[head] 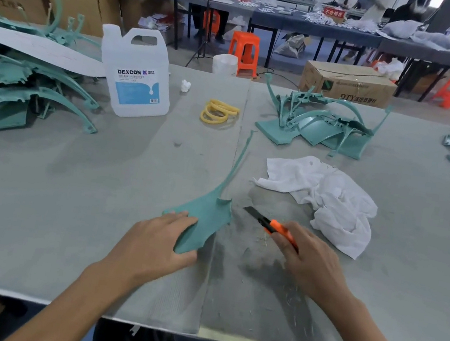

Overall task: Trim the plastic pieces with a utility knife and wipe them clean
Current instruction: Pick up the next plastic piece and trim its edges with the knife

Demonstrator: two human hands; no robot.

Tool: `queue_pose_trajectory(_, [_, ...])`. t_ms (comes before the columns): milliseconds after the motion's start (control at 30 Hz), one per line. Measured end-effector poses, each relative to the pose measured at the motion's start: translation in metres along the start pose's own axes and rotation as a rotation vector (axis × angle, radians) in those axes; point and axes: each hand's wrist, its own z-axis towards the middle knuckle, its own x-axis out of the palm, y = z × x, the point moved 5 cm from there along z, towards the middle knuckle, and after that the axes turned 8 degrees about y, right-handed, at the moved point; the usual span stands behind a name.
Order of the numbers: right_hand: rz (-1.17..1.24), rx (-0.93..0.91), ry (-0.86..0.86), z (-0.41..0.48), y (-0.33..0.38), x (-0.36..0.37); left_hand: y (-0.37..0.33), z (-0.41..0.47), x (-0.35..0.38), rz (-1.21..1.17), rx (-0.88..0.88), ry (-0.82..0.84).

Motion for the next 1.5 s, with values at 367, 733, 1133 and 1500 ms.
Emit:
queue_pose_trajectory(367, [0.390, -0.045, 0.051, -0.020, 0.060, 0.014, -0.009, 0.015, -0.014, -0.041, -0.004, -0.252])
queue_pose_trajectory(733, [0.412, -0.065, 0.098, -0.014, 0.078, 0.031, -0.006, 0.017, -0.015, -0.079, -0.015, -0.240])
queue_pose_trajectory(1133, [0.288, 0.068, -0.068, 0.023, 0.070, 0.011, -0.001, 0.019, -0.019, -0.148, -0.022, -0.234])
queue_pose_trajectory(1500, [0.486, -0.084, 0.022, 0.003, 0.100, 0.039, 0.008, 0.024, -0.019, -0.169, -0.072, -0.241])
